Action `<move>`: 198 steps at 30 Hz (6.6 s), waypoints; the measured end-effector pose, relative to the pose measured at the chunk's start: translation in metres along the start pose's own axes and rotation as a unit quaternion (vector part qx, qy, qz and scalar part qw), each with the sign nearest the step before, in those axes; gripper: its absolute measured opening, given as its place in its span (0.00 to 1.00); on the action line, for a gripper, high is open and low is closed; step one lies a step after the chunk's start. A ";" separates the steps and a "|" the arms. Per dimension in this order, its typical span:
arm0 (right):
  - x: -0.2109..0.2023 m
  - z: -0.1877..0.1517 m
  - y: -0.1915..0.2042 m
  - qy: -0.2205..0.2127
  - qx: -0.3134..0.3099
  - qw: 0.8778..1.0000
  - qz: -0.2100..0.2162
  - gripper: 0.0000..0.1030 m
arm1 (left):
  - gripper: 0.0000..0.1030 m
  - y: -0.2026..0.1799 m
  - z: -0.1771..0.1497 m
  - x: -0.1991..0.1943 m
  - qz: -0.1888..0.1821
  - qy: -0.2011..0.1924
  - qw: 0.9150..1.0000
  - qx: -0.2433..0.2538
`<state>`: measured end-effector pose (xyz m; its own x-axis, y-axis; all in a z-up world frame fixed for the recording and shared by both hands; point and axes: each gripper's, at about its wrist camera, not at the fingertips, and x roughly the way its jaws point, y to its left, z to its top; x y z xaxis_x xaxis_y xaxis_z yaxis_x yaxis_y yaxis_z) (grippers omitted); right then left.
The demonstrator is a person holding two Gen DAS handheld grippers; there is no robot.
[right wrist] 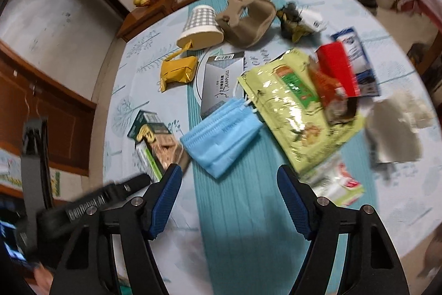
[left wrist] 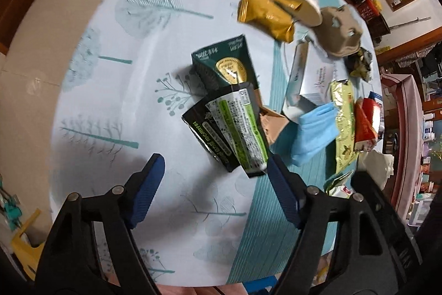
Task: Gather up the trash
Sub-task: 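Grasp the green snack wrappers with the left tool while the right tool grasps the blue masks, then carry the wrappers and masks in both tools over the black bin, then open both tools to drop the wrappers and masks into the bin, then raise both tools back toward the table, then grasp the white-and-red snack packet with the left tool while the right tool grasps the white tissue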
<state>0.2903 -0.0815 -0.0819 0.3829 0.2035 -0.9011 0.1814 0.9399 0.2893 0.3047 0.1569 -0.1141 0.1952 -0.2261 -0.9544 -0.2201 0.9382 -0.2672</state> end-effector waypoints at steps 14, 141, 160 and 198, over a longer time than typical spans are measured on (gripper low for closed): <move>0.080 0.037 -0.004 0.044 0.113 0.993 0.014 0.72 | 0.41 -0.002 0.010 0.030 -0.067 0.045 0.996 0.031; -0.118 -0.364 -0.188 0.009 -0.010 1.000 0.021 0.43 | 0.54 -0.054 -0.405 -0.028 -0.007 -0.056 0.971 0.232; -0.287 -0.279 -0.129 -0.153 -0.059 0.986 0.002 0.53 | 0.54 -0.088 -0.324 -0.167 -0.010 -0.164 0.957 0.240; -0.020 0.054 -0.185 0.022 -0.294 0.955 0.028 0.67 | 0.54 -0.188 -0.112 0.084 0.032 -0.010 0.998 0.046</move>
<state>0.2984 -0.2739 -0.1002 0.3363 0.2562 -0.9063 -0.3822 0.9166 0.1173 0.2552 -0.0678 -0.1587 0.2028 -0.1595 -0.9662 -0.1448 0.9709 -0.1907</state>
